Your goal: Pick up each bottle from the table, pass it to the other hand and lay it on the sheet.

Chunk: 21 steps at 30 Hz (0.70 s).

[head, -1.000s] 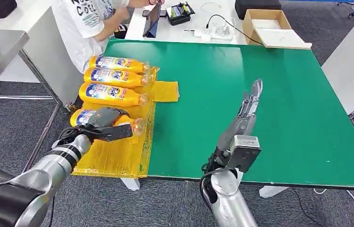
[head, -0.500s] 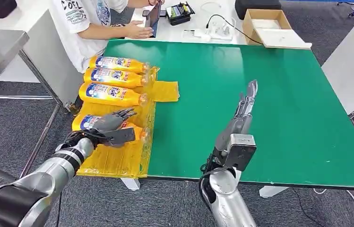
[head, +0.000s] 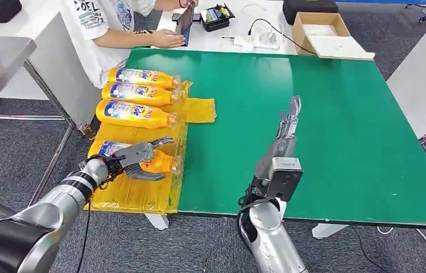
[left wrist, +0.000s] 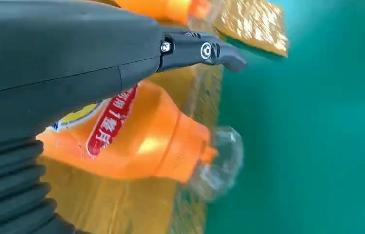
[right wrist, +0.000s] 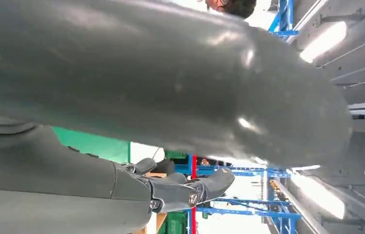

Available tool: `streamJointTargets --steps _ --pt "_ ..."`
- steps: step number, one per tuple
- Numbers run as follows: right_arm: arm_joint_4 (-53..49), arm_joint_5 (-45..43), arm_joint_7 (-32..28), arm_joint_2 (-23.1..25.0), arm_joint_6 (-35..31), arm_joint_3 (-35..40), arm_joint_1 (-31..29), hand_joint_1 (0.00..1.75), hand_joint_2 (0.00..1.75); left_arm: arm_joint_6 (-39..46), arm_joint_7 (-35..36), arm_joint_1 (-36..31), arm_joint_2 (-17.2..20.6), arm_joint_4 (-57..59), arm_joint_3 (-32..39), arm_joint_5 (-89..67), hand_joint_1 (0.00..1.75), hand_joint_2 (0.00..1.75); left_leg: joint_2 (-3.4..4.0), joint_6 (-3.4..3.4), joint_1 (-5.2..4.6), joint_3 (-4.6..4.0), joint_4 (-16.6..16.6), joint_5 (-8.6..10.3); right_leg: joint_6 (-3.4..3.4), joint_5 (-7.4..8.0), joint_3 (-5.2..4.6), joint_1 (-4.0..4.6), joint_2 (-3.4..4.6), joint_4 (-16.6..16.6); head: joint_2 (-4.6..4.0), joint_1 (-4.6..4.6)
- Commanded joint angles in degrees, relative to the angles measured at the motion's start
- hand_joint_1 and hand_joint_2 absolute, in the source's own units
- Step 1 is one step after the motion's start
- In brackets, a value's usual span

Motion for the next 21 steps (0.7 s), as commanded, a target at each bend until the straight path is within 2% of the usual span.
streamJointTargets --steps 1,2,5,6,7,8,9,11,12,16,17,19,20,21 --pt "5.4 -0.6 -0.6 -0.9 0.0 -0.6 -2.6 0.00 0.00 1.0 -2.1 1.2 1.0 2.7 3.5 2.8 0.00 0.00 0.22 0.12 -0.04 0.22 -0.1 -0.01 -0.09 0.03 0.15 0.01 0.10 -0.1 0.00 0.02" --pt "5.4 -0.6 -0.6 -0.9 0.0 -0.6 -2.6 0.00 0.00 1.0 -2.1 1.2 1.0 2.7 3.5 2.8 0.00 0.00 0.17 0.10 -0.03 0.17 -0.1 -0.02 -0.07 0.01 0.11 0.01 0.09 -0.1 0.00 0.00" --pt "3.6 -0.5 -0.6 -1.2 -0.6 -1.0 -1.1 0.00 0.00 16.9 -6.6 4.4 -4.2 -1.6 13.2 12.7 0.00 0.00 0.30 0.18 -0.05 0.32 -0.2 -0.02 -0.10 0.05 0.24 0.00 0.16 -0.2 0.00 0.02" --pt "2.9 0.7 0.5 -1.4 -1.1 -0.7 -0.3 0.00 0.00 28.8 -5.3 5.2 -7.6 -4.6 17.8 16.5 0.00 1.75 0.16 0.14 -0.07 0.23 -0.2 0.00 -0.06 0.02 0.19 -0.03 0.05 -0.1 0.00 0.02" --pt "2.7 1.4 1.2 -1.6 -0.9 -0.2 0.2 0.00 0.00 36.1 -6.4 5.5 -9.3 -6.7 18.2 16.5 0.00 1.75 0.01 0.21 -0.08 0.30 -0.2 0.03 -0.07 0.00 0.33 -0.03 -0.14 -0.2 0.00 0.02" --pt "2.9 2.1 2.3 -1.6 0.1 0.6 0.5 0.00 0.00 48.8 -7.9 6.3 -10.9 -10.5 20.3 17.3 0.00 1.75 -0.12 0.17 -0.05 0.13 -0.1 0.04 -0.05 -0.04 0.17 -0.01 -0.27 -0.1 0.00 0.00" --pt "3.3 2.4 2.6 -1.3 0.3 1.2 0.7 0.00 0.00 51.4 -7.9 6.4 -11.2 -12.1 20.4 17.7 0.00 1.75 -0.13 0.12 -0.02 0.01 0.0 0.03 -0.04 -0.04 0.01 0.01 -0.27 -0.1 0.00 0.00" --pt "3.6 2.6 2.6 -1.0 0.1 1.4 0.8 0.00 0.00 51.2 -7.9 6.4 -10.8 -12.3 20.3 17.8 0.00 1.75 -0.15 0.14 -0.02 0.02 0.0 0.02 -0.06 -0.05 0.05 0.02 -0.27 -0.1 0.00 0.02" --pt "4.8 3.0 3.0 -1.1 0.2 2.2 0.4 0.00 0.00 54.6 -7.9 8.1 -11.3 -17.4 21.9 21.7 0.00 1.75 -0.05 0.10 -0.02 -0.05 0.0 0.00 -0.05 -0.02 -0.04 0.01 -0.10 -0.1 0.00 0.02" --pt "8.8 4.2 3.0 -0.6 2.1 3.9 0.6 0.00 0.00 64.6 -7.9 13.2 -10.2 -32.7 17.6 36.2 0.00 1.75 0.16 0.14 -0.03 0.12 -0.1 -0.04 -0.12 0.00 0.10 0.02 0.03 -0.2 0.00 0.02" --pt "9.2 4.2 3.0 -0.5 2.0 3.9 0.7 0.00 0.00 65.0 -7.9 13.8 -10.1 -34.1 17.4 37.5 0.00 1.75 0.17 0.10 0.00 0.00 -0.1 -0.04 -0.09 0.01 -0.03 0.05 0.07 -0.1 0.00 0.00" --pt "9.4 4.5 2.8 -0.6 1.0 3.4 1.8 0.00 0.00 56.7 -7.9 15.9 -12.4 -39.1 21.0 45.1 0.00 1.75 0.21 0.10 -0.02 0.03 -0.1 -0.05 -0.09 0.01 -0.06 0.03 0.09 -0.1 0.00 0.00" --pt "9.0 4.3 2.9 -1.0 1.2 3.1 2.4 0.00 0.00 56.9 -7.9 17.0 -13.0 -41.8 20.5 44.0 0.00 1.75 0.29 0.14 -0.03 0.16 -0.2 -0.07 -0.13 0.00 0.03 0.03 0.13 -0.2 0.00 0.02" --pt "8.4 4.4 2.8 -1.3 0.9 2.6 3.1 0.00 0.00 53.1 -7.9 17.6 -14.1 -42.4 21.9 46.8 0.00 1.75 0.16 0.11 -0.01 0.03 -0.1 -0.05 -0.09 -0.02 -0.06 0.04 0.02 -0.1 0.00 0.00"
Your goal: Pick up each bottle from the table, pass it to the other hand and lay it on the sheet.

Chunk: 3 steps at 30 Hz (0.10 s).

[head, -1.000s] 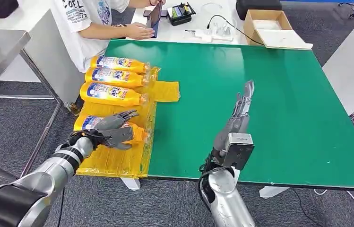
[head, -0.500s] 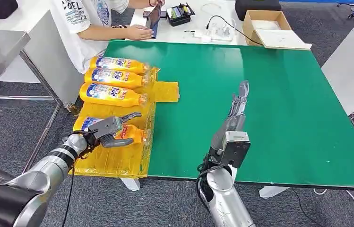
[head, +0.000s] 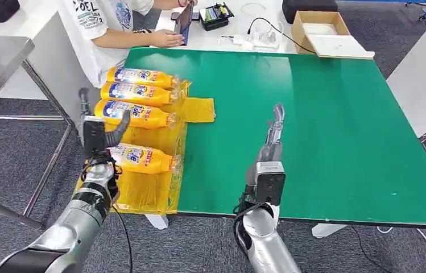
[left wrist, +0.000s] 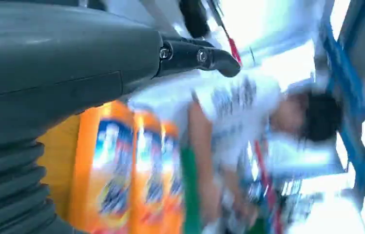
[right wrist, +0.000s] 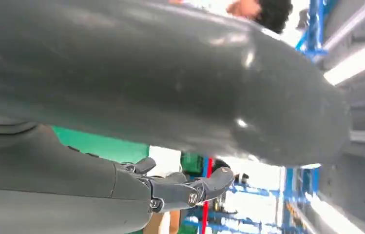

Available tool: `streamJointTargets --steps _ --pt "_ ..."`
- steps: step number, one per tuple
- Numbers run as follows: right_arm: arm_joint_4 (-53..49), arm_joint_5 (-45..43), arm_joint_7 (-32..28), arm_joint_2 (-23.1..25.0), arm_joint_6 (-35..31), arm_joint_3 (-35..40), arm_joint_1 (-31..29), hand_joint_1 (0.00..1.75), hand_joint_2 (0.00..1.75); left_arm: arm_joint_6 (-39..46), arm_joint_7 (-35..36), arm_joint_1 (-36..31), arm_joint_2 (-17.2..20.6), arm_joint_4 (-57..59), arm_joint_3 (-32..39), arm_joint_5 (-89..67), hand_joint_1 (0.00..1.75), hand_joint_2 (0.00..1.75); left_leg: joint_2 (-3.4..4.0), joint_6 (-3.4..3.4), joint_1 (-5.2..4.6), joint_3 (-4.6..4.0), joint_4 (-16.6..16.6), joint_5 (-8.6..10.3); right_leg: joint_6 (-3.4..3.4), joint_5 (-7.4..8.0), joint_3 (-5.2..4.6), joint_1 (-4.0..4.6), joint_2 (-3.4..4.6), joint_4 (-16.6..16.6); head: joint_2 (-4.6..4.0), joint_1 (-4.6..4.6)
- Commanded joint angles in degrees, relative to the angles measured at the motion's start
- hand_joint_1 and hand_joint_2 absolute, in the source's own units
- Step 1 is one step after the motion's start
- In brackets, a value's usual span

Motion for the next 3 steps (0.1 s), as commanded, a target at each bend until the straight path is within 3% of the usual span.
streamJointTargets --steps 1,3 --pt "4.4 0.2 0.0 -1.9 -1.1 -0.3 2.4 0.00 0.00 -14.4 -1.8 7.0 -6.3 -20.3 7.3 13.5 0.00 1.75 0.05 0.17 -0.03 0.28 -0.2 -0.02 -0.11 -0.03 0.30 0.03 -0.11 -0.2 0.00 -0.02" --pt "0.8 -0.1 -0.4 -2.5 -2.3 -2.5 5.5 0.00 0.00 -20.6 -1.1 8.1 -7.3 -18.3 6.9 17.9 0.00 1.75 -0.06 0.14 -0.02 0.17 -0.1 -0.01 -0.05 -0.04 0.22 0.01 -0.13 -0.1 0.00 -0.02"
